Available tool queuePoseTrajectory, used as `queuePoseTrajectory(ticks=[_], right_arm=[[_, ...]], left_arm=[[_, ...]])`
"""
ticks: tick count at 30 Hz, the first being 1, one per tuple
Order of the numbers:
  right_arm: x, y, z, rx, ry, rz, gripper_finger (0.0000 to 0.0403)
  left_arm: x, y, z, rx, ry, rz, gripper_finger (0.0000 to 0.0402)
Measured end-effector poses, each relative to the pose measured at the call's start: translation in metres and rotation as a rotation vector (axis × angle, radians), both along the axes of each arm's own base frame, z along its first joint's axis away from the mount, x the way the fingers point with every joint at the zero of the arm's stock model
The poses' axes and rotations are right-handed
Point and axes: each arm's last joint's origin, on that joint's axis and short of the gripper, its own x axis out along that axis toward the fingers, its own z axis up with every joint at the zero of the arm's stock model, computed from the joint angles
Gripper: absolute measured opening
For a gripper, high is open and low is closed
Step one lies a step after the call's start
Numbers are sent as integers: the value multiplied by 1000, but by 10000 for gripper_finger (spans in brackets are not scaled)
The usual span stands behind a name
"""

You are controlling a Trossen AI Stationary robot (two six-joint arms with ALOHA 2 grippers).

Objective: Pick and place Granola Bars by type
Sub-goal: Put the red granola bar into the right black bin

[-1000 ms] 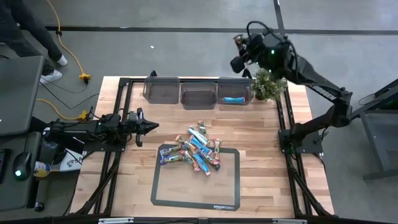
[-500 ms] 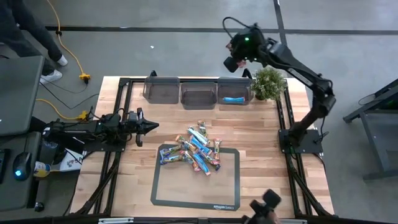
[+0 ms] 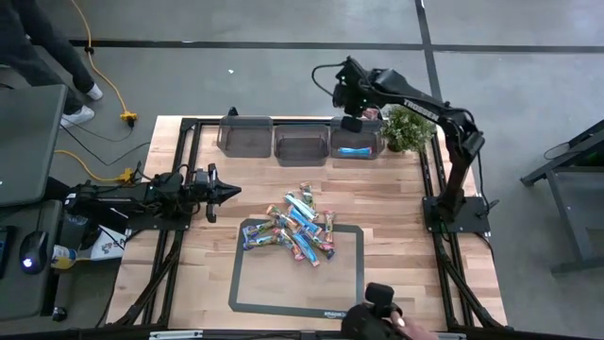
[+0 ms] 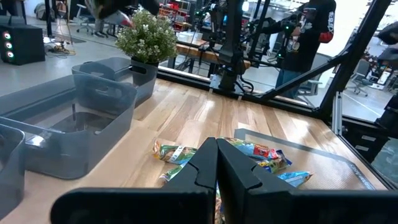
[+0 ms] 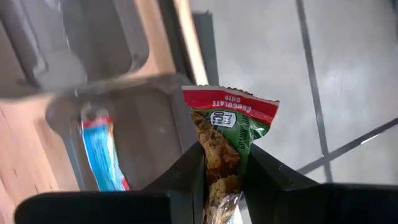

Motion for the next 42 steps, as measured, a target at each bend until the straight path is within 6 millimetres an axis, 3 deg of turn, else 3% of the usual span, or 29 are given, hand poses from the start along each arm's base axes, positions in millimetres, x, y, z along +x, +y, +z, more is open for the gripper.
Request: queuePoseTrajectory(ticks=[15, 25, 42], right_arm=[[24, 1, -40, 35, 191, 262, 73], [33, -3, -75, 113, 293, 256, 73], [29, -1, -87, 227, 326, 261, 73]], left_arm=[[0, 0, 0, -1, 2, -17, 1], [0, -1, 0, -5, 2, -22, 1], [0, -1, 0, -5, 2, -23, 1]])
